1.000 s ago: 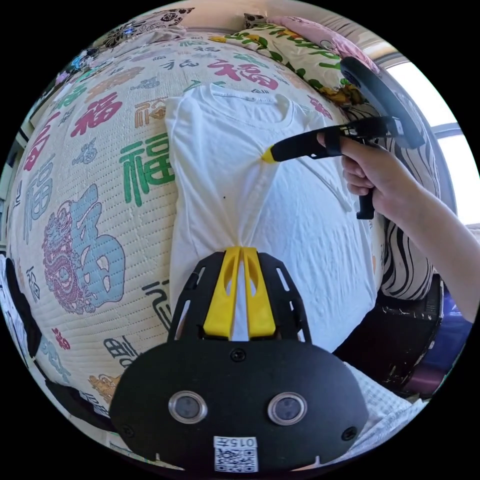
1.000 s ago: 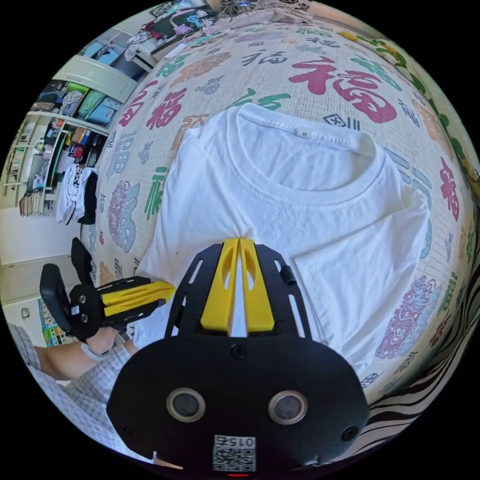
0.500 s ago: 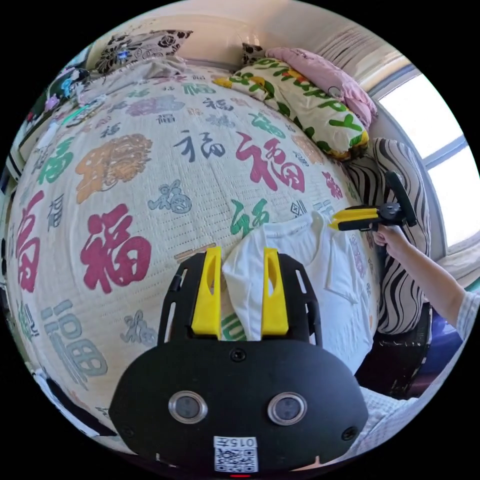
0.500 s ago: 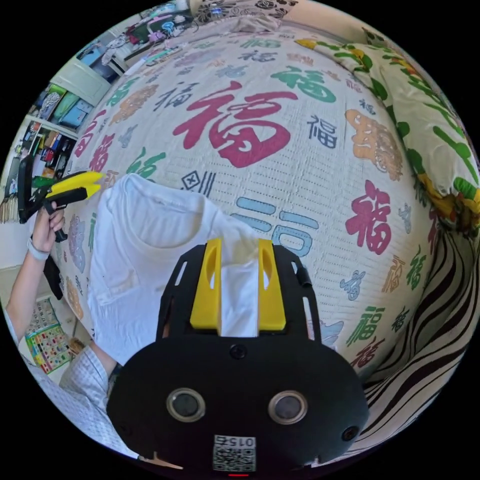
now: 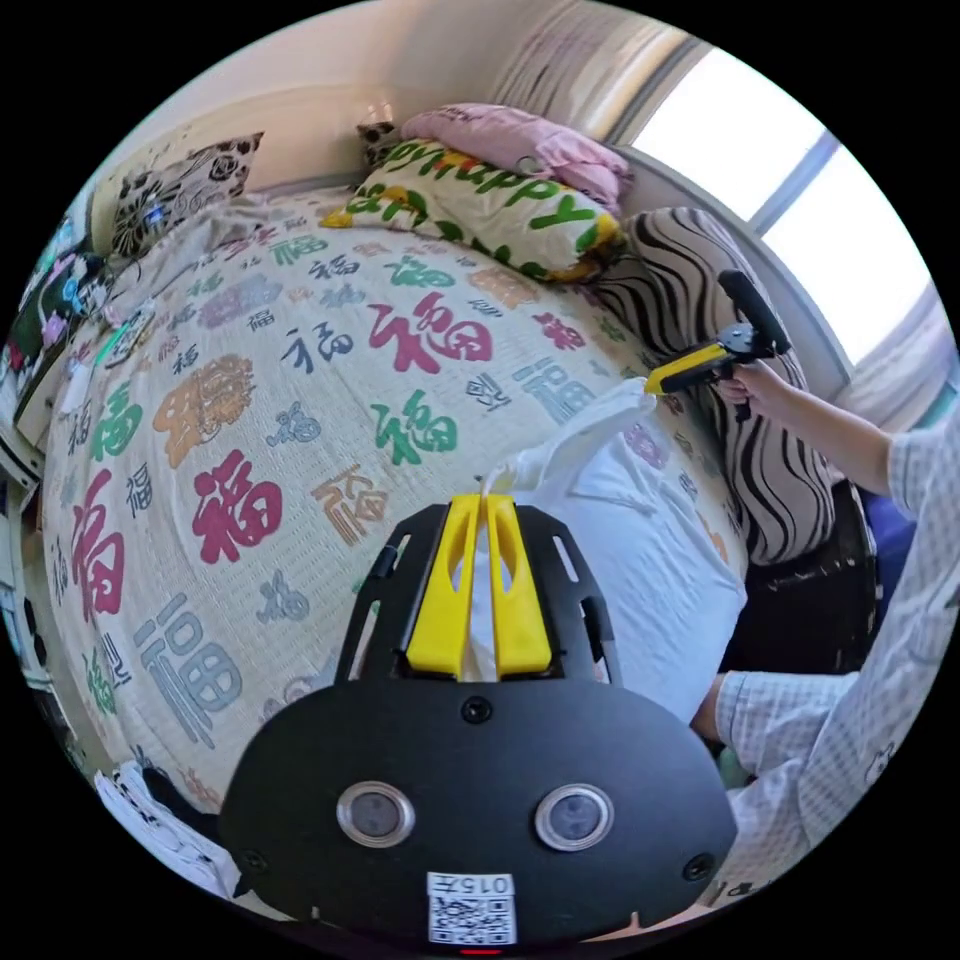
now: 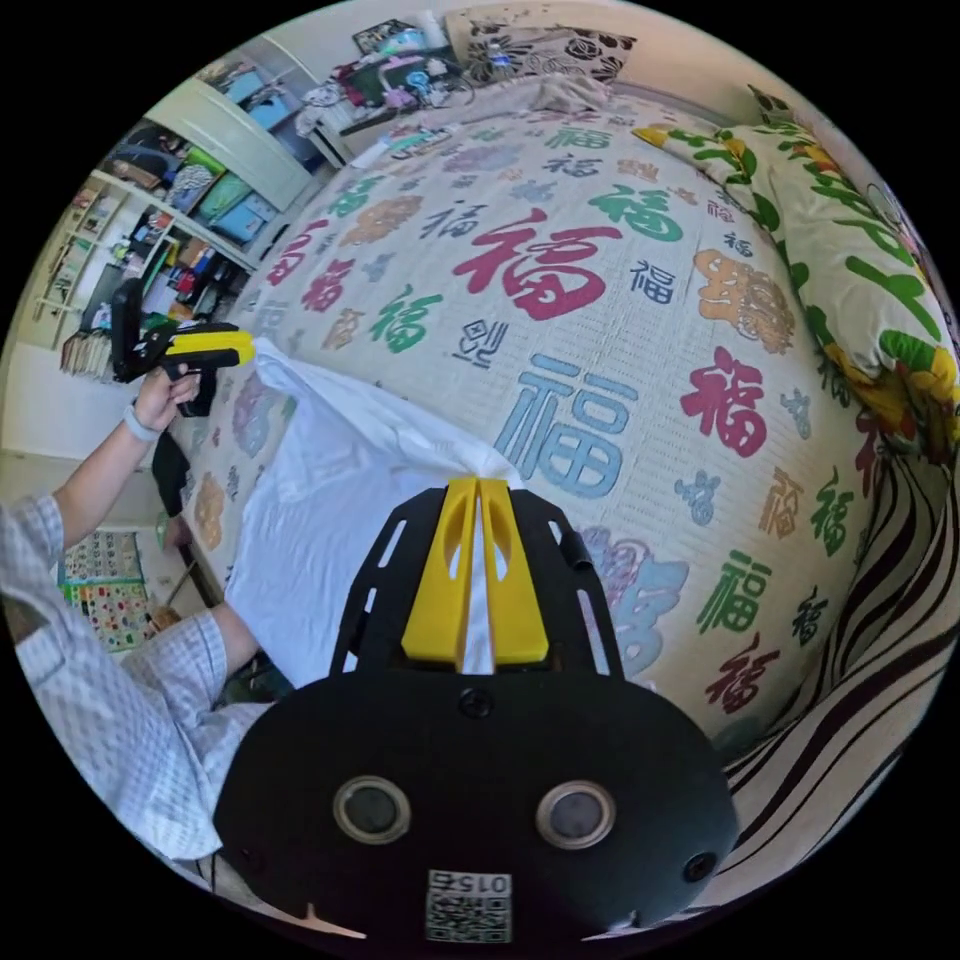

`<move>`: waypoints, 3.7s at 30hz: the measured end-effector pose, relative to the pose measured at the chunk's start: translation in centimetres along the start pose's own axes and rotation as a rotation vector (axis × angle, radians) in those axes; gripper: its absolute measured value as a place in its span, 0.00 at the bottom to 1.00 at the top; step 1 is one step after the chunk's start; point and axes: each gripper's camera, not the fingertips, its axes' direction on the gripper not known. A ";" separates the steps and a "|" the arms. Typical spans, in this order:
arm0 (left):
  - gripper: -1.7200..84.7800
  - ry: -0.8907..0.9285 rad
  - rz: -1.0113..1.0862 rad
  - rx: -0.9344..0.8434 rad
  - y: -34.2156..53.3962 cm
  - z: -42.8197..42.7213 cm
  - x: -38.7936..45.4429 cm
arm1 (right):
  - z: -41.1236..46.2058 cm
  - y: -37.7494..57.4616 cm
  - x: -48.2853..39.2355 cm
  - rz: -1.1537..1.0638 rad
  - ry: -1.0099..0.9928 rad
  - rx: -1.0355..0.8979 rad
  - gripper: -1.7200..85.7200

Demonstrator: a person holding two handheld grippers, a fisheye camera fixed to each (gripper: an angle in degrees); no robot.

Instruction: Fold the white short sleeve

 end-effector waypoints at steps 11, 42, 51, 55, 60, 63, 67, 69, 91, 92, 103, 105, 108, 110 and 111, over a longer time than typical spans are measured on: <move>0.01 0.184 -0.031 -0.308 22.3 1.1 15.6 | 4.3 25.7 -8.5 -0.074 -0.139 -0.228 0.01; 0.05 0.238 -0.688 -0.077 19.6 2.5 -1.7 | 12.9 21.5 12.5 0.520 -0.331 -0.053 0.04; 0.09 0.189 -0.653 -0.115 20.1 -0.4 -3.3 | 12.6 21.4 14.7 0.547 -0.306 -0.031 0.08; 0.11 0.190 -0.670 -0.148 24.5 -3.3 1.3 | 11.5 24.6 10.2 0.434 -0.259 -0.107 0.13; 0.12 0.262 -0.729 -0.322 29.3 -0.9 6.3 | 15.8 27.3 5.7 0.413 -0.344 -0.315 0.15; 0.08 0.265 -0.764 -0.351 30.7 0.9 7.2 | 18.6 27.6 5.5 0.484 -0.455 -0.356 0.12; 0.04 0.290 -0.760 -0.310 31.7 -0.7 7.6 | 18.9 27.5 6.2 0.472 -0.420 -0.380 0.06; 0.04 0.300 -0.747 -0.313 32.3 -1.4 8.1 | 18.5 27.9 6.9 0.468 -0.414 -0.371 0.06; 0.04 0.134 -0.455 -0.161 23.2 1.1 4.9 | 24.0 13.9 3.2 0.101 -0.186 -0.230 0.02; 0.03 0.109 -0.485 -0.166 23.2 1.7 3.7 | 25.2 14.1 3.2 0.094 -0.160 -0.293 0.02; 0.09 0.096 -0.806 -0.050 33.1 -3.7 1.9 | 23.5 18.7 5.9 0.297 -0.127 -0.372 0.03; 0.10 0.068 -0.858 -0.083 35.8 -4.6 2.8 | 22.9 15.4 4.5 0.213 -0.161 -0.335 0.06; 0.11 0.043 -0.903 -0.177 39.8 -4.5 4.7 | 22.8 7.6 0.4 -0.019 -0.169 -0.271 0.09; 0.11 0.062 -0.909 -0.214 41.7 -3.7 6.2 | 23.6 0.9 -3.9 -0.213 -0.173 -0.236 0.10; 0.11 0.067 -0.908 -0.218 42.0 -3.4 6.5 | 23.8 -0.6 -5.0 -0.252 -0.177 -0.228 0.11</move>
